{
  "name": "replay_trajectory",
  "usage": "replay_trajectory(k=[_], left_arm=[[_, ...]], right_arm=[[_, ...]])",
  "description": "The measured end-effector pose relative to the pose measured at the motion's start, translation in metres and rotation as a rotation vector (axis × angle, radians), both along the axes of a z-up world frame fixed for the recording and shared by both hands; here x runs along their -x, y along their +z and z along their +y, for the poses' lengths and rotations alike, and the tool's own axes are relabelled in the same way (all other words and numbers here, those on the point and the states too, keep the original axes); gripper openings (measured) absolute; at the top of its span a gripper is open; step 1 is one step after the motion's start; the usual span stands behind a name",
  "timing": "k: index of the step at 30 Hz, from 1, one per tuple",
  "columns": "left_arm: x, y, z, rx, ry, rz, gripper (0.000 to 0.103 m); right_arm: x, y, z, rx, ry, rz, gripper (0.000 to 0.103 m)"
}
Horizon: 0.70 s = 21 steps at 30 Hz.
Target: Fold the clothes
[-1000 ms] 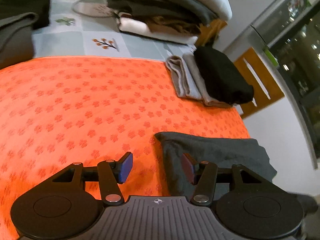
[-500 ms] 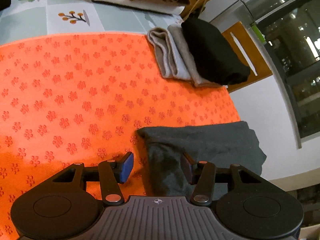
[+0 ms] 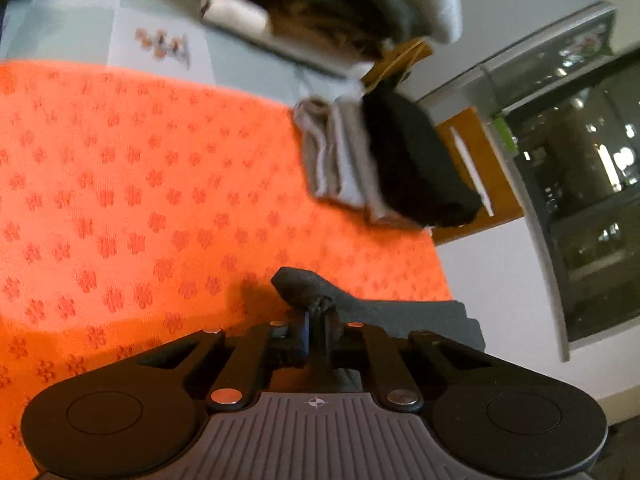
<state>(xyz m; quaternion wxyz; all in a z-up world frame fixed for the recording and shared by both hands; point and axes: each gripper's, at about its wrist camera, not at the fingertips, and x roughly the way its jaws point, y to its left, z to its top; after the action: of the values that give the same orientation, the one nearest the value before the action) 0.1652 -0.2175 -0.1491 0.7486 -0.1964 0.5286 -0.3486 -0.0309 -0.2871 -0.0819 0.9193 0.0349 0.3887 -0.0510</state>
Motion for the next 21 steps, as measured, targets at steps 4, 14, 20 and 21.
replay_trajectory(k=[4, 14, 20, 21], left_arm=[[0.004, 0.017, 0.013, 0.012, 0.019, -0.059, 0.008], [0.001, 0.034, 0.103, -0.051, 0.129, -0.122, 0.008], [0.004, 0.047, 0.176, -0.123, 0.231, -0.149, 0.008], [0.005, 0.049, 0.185, -0.137, 0.244, -0.148, 0.008]], right_arm=[[-0.001, 0.016, 0.003, -0.035, 0.014, -0.006, 0.009], [-0.030, 0.036, 0.055, -0.157, 0.153, -0.002, 0.009], [-0.053, 0.044, 0.110, -0.248, 0.260, -0.019, 0.009], [-0.053, 0.046, 0.118, -0.251, 0.275, -0.026, 0.009]])
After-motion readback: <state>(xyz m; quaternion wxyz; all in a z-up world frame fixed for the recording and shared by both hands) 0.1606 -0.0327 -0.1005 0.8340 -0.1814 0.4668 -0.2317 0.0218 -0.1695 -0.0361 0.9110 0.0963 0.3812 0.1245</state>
